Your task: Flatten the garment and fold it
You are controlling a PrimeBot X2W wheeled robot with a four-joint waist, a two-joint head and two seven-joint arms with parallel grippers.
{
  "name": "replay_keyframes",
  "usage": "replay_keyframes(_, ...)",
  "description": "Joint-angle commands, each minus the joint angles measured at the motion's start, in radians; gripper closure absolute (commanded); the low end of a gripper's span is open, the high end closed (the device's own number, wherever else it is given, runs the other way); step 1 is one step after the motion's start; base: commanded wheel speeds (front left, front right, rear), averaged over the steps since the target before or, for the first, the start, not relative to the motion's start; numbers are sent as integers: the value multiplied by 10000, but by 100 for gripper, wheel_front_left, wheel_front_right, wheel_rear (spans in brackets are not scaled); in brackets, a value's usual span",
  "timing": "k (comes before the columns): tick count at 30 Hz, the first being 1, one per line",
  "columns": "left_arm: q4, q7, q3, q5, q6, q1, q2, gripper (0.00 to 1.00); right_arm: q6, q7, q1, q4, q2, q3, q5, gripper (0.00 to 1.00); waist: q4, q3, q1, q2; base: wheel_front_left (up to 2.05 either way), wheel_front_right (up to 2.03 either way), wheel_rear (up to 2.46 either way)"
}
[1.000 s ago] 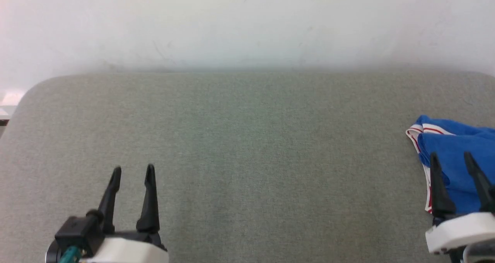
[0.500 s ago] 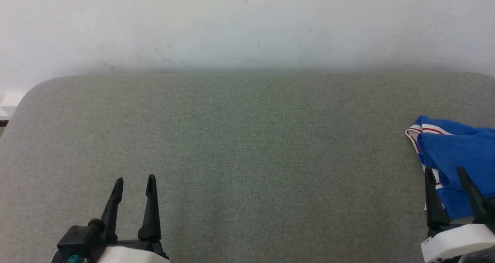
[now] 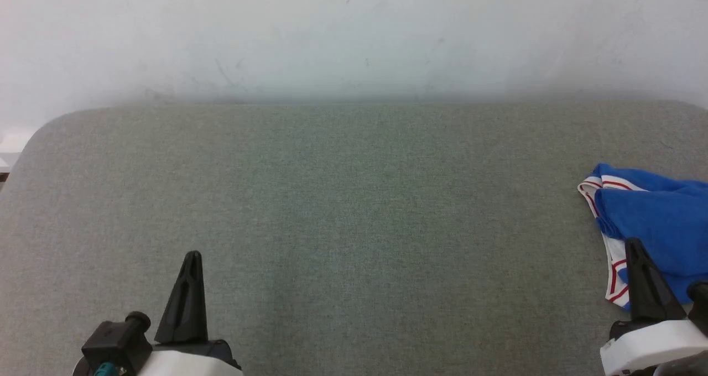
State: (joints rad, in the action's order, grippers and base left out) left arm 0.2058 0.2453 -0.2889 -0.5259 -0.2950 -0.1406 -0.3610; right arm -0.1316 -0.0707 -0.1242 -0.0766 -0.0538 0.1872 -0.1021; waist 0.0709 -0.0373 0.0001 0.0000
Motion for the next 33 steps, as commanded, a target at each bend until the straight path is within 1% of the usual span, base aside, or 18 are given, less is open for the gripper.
replay_keyframes(1, -69, -49, 98, 203, 130, 81, 109, 100, 1, 38, 71, 36, 2, -57, 52, 100, -8, 5, 0, 0, 0, 0, 0)
replay_keyframes(33, -609, -701, 855, 1575, 895, 440, 922, 100, 3, 219, 388, 234, 11, -549, 315, 100, -198, 105, 0, 0, 0, 0, 0)
